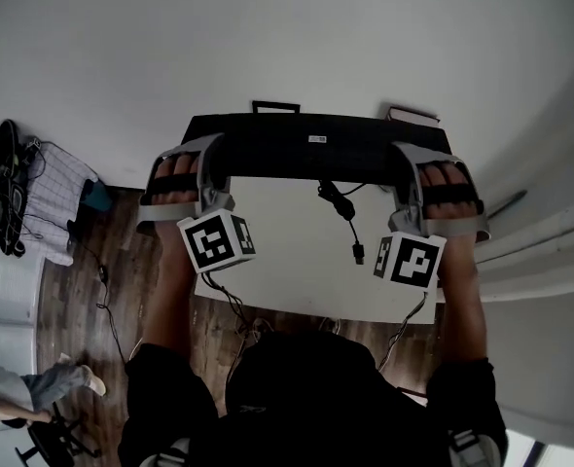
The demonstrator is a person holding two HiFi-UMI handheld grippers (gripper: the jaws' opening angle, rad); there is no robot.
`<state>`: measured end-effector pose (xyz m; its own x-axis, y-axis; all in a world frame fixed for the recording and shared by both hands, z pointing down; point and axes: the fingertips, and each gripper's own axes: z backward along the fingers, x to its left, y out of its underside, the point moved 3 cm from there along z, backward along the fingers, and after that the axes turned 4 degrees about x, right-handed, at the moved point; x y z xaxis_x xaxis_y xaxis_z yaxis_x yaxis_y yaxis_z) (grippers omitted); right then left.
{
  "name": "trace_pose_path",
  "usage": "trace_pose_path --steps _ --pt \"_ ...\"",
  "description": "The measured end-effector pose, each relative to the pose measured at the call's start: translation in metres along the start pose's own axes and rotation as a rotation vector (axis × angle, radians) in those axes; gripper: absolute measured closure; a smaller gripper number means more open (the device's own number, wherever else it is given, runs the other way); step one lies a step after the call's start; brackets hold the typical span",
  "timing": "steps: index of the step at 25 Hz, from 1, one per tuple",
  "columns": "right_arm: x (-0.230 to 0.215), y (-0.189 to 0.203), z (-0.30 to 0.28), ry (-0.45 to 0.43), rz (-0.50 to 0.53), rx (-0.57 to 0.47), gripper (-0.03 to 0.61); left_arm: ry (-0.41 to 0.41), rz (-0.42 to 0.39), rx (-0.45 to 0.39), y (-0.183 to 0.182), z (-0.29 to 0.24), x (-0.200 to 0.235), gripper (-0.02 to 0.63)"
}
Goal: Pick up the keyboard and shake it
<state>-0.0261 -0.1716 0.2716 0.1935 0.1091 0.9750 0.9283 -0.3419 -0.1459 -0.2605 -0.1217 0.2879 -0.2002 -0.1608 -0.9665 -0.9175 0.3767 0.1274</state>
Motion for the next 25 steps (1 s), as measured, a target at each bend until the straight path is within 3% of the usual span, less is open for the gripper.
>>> trace_pose_path --steps 3,6,11,13,17,21,25 --pt "-0.009 0.004 0.022 0.015 0.026 0.037 0.489 0.002 -0.012 -0.005 -0.014 -0.022 0.001 0.537" --pt "-0.017 0.005 0.038 0.026 0.071 0.117 0.488 0.012 -0.004 -0.067 -0.027 -0.035 0.006 0.537" --pt "0.036 0.084 0.074 -0.017 0.035 0.279 0.485 0.042 -0.071 -0.217 -0.131 -0.037 -0.038 0.537" --pt "0.046 0.102 0.083 -0.054 0.013 0.326 0.485 0.066 -0.096 -0.279 -0.156 -0.036 -0.047 0.537" --pt "0.056 0.106 0.078 -0.209 -0.099 0.335 0.486 0.146 -0.179 -0.378 -0.159 -0.040 -0.059 0.537" --pt "0.123 0.122 0.070 -0.395 -0.212 0.307 0.491 0.226 -0.277 -0.437 -0.156 -0.023 -0.113 0.537" --pt "0.218 0.094 0.086 -0.698 -0.268 0.235 0.491 0.489 -0.313 -0.428 -0.113 0.016 -0.207 0.535"
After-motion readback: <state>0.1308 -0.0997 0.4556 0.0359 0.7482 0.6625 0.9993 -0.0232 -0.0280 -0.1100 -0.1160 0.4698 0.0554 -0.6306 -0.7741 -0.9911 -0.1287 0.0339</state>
